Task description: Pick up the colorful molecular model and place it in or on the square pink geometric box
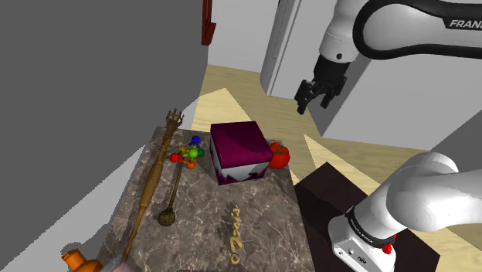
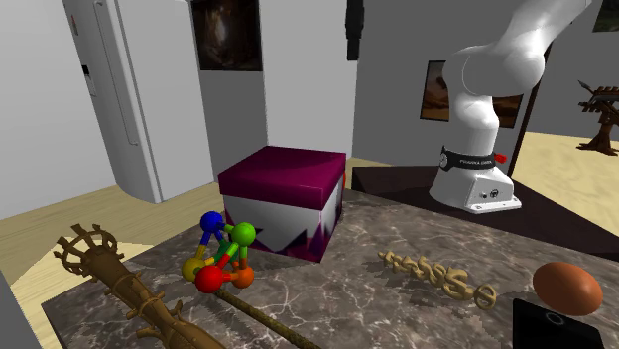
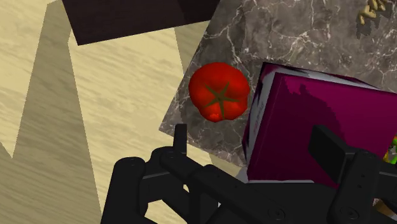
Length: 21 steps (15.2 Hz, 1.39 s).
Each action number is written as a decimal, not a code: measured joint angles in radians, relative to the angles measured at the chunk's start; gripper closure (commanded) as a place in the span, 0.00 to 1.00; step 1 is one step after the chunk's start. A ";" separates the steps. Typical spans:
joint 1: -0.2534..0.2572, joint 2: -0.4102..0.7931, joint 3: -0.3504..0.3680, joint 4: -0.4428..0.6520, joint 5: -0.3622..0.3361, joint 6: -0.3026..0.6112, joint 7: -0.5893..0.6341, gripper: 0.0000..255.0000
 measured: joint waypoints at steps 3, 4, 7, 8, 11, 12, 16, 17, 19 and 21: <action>0.008 0.059 0.043 -0.018 0.039 0.084 0.075 0.00; 0.011 0.092 0.062 -0.014 0.052 0.114 0.104 0.00; 0.015 0.185 0.108 0.003 0.081 0.200 0.180 0.00; 0.016 0.211 0.122 0.006 0.088 0.226 0.205 0.00; 0.021 0.298 0.170 0.014 0.108 0.316 0.285 0.00; 0.018 0.336 0.182 0.031 0.109 0.341 0.309 0.00; 0.011 0.489 0.234 0.096 0.095 0.443 0.416 0.00; 0.010 0.520 0.244 0.110 0.090 0.462 0.442 0.00; 0.009 0.594 0.264 0.152 0.071 0.501 0.499 0.00; 0.012 0.675 0.282 0.196 0.042 0.543 0.565 0.00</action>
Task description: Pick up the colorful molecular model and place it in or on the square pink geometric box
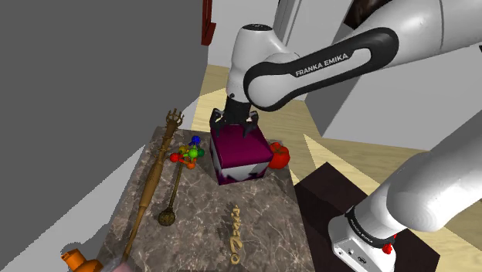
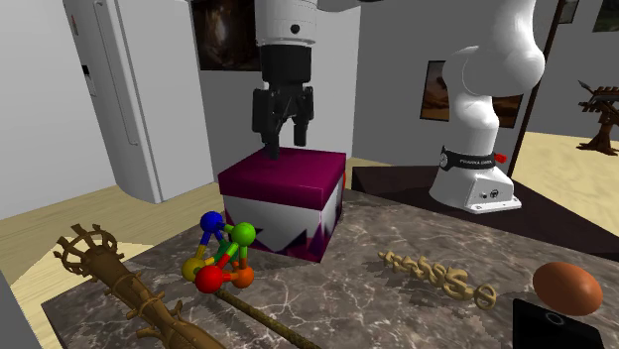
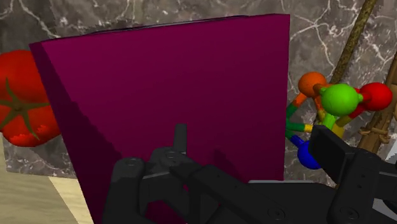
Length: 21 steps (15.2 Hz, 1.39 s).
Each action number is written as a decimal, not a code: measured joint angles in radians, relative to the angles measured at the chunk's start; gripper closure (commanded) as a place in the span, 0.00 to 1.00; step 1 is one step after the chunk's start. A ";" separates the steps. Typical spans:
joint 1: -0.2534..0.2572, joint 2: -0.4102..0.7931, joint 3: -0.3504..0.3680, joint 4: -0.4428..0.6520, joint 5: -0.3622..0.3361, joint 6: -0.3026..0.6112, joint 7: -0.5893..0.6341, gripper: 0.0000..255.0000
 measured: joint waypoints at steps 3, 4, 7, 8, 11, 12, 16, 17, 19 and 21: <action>0.011 0.124 0.011 0.085 -0.054 0.045 0.094 0.00; 0.016 0.167 0.011 0.116 -0.074 0.058 0.124 0.00; 0.051 0.274 0.008 0.206 -0.127 0.091 0.221 0.00; 0.059 0.318 0.000 0.238 -0.145 0.103 0.245 0.00; 0.089 0.416 -0.019 0.321 -0.183 0.115 0.299 0.00; 0.093 0.428 -0.022 0.325 -0.188 0.123 0.306 0.00; 0.105 0.468 -0.033 0.329 -0.209 0.162 0.322 0.00; 0.109 0.483 -0.038 0.332 -0.216 0.171 0.326 0.00; 0.111 0.494 -0.042 0.330 -0.221 0.182 0.329 0.00; 0.112 0.498 -0.043 0.331 -0.223 0.184 0.330 0.00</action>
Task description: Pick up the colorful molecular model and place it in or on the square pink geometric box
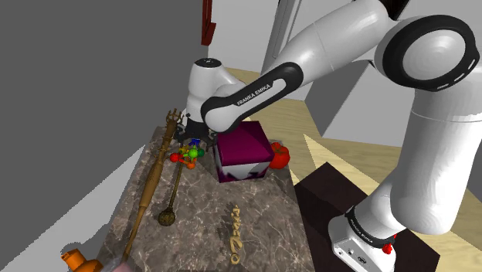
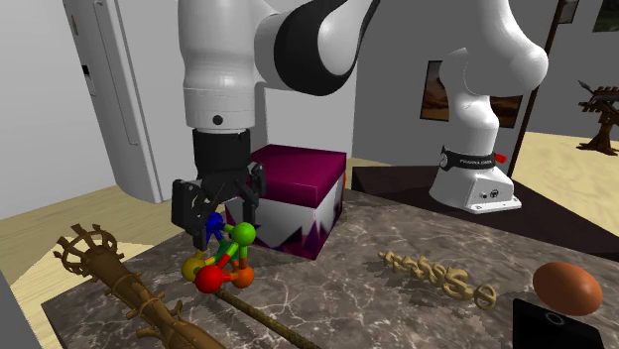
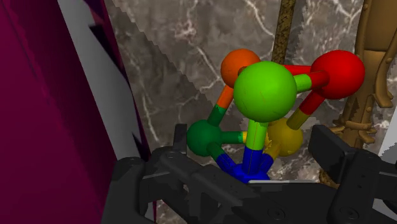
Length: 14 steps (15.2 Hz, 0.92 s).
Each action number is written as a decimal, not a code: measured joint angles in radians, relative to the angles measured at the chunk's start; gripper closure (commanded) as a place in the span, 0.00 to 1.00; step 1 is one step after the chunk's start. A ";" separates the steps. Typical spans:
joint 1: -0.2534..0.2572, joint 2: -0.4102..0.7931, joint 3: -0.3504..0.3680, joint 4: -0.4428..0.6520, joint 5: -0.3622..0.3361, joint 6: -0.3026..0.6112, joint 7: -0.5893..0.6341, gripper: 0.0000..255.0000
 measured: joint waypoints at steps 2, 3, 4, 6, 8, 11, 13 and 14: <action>0.000 0.001 0.000 0.000 0.000 0.001 0.000 0.00; 0.000 0.001 0.000 0.000 0.000 0.001 0.000 0.00; 0.000 0.001 0.000 0.000 0.000 0.001 0.000 1.00; 0.000 0.001 0.000 0.000 0.000 0.001 0.000 1.00; 0.000 0.001 0.000 0.000 0.000 0.001 0.000 1.00; 0.001 0.001 0.000 0.001 0.000 0.001 0.000 1.00; 0.001 0.001 0.000 0.001 0.000 0.001 0.000 1.00; 0.001 0.001 0.000 0.000 0.000 0.001 0.000 1.00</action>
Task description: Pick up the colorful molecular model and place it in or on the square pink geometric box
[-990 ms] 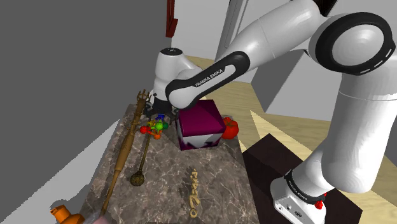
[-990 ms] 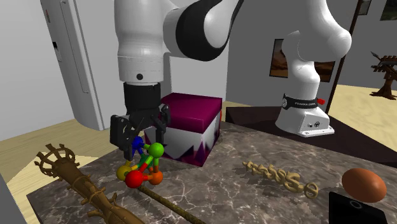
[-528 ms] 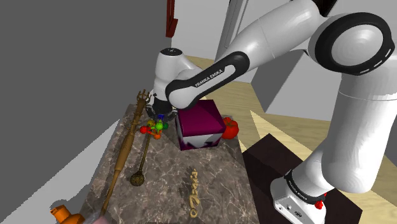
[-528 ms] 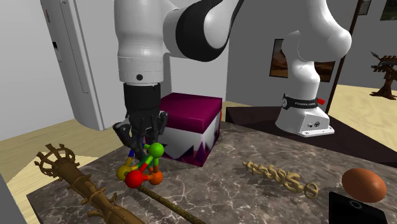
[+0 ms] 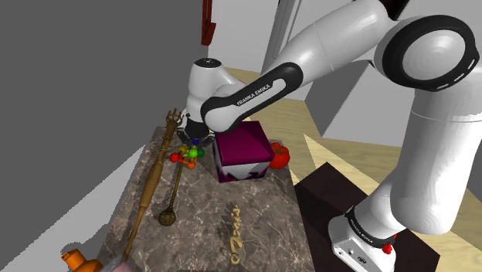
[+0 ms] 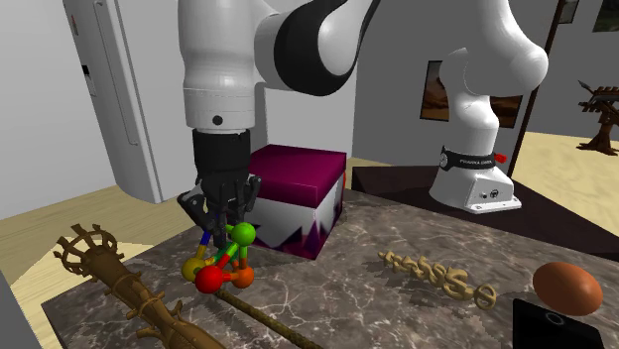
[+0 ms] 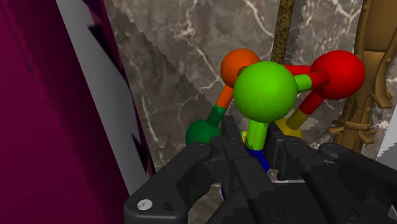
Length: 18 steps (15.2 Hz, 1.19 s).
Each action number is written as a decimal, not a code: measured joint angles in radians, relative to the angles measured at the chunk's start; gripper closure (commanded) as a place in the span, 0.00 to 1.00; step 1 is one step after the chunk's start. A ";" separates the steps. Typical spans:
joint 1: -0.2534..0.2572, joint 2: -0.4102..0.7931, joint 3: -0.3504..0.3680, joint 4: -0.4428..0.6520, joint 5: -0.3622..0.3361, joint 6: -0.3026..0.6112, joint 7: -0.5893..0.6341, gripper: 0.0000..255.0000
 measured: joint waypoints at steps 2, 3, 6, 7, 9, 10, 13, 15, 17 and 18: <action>-0.003 -0.010 0.003 0.002 0.006 -0.013 -0.004 1.00; -0.006 -0.018 0.006 0.004 0.010 -0.022 -0.007 1.00; -0.011 -0.041 0.014 0.013 0.022 -0.053 -0.013 1.00; -0.012 -0.049 0.016 0.014 0.026 -0.062 -0.015 1.00; -0.015 -0.064 0.021 0.021 0.034 -0.083 -0.019 1.00; -0.018 -0.078 0.025 0.019 0.040 -0.094 -0.022 1.00; -0.025 -0.106 0.032 0.023 0.055 -0.124 -0.031 1.00; -0.028 -0.120 0.036 0.033 0.063 -0.147 -0.037 1.00; -0.031 -0.131 0.039 0.044 0.069 -0.168 -0.041 1.00; -0.032 -0.139 0.041 0.050 0.074 -0.182 -0.043 1.00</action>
